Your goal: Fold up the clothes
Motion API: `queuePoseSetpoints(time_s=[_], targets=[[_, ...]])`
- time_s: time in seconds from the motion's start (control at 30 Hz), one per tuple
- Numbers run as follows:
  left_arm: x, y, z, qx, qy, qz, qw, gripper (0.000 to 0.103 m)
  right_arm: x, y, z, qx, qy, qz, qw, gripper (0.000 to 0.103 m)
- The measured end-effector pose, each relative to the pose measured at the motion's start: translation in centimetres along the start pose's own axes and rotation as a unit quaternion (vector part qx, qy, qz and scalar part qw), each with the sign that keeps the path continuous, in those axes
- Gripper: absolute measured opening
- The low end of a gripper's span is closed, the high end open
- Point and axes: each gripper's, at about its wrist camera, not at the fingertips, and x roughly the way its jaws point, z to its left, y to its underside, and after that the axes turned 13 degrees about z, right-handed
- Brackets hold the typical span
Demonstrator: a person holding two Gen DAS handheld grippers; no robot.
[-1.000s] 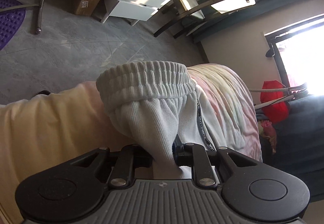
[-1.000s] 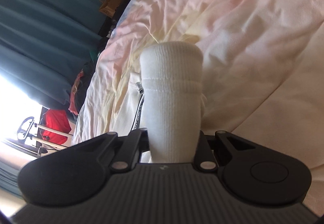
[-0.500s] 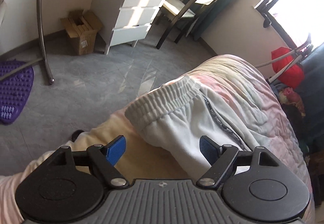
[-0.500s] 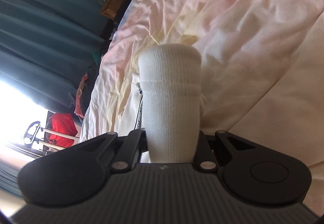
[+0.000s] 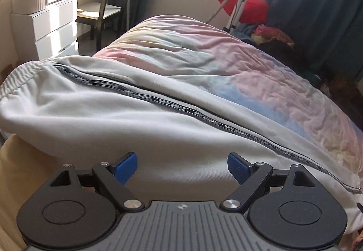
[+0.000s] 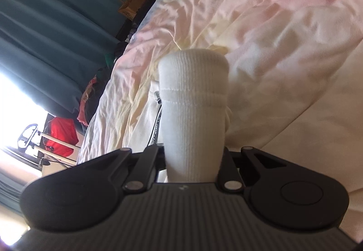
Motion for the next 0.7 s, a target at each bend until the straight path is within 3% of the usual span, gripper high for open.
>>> queuePoseSetpoints(time_s=[0.03,0.13,0.23,0.43,0.53,0.7], targets=[[0.9,0.3,-1.3,0.020,-0.004,-0.005,0.9998,0.088,0.0,0.1,0.1,-0.003,0.004,-0.003,1.000,0.015],[3.5,1.7,-4.4,0.082,-0.060,-0.039,0.9940,0.094,0.0,0.3,0.4,-0.010,0.011,-0.009,1.000,0.015],[5.7,3.1,-5.4,0.121,-0.098,-0.054,0.9863,0.101,-0.1,0.7,1.8,-0.071,0.038,-0.020,0.997,0.015],[7.4,3.7,-4.7,0.119,-0.102,-0.041,0.9868,0.103,-0.9,2.1,5.4,-0.180,0.085,-0.058,0.978,0.015],[7.5,3.8,-4.8,0.117,-0.110,-0.044,0.9860,0.103,-1.4,3.1,7.5,-0.244,0.108,-0.084,0.960,0.015],[7.1,3.6,-4.5,0.113,-0.105,-0.041,0.9872,0.103,-3.4,7.2,12.6,-0.385,0.126,-0.150,0.902,0.015]])
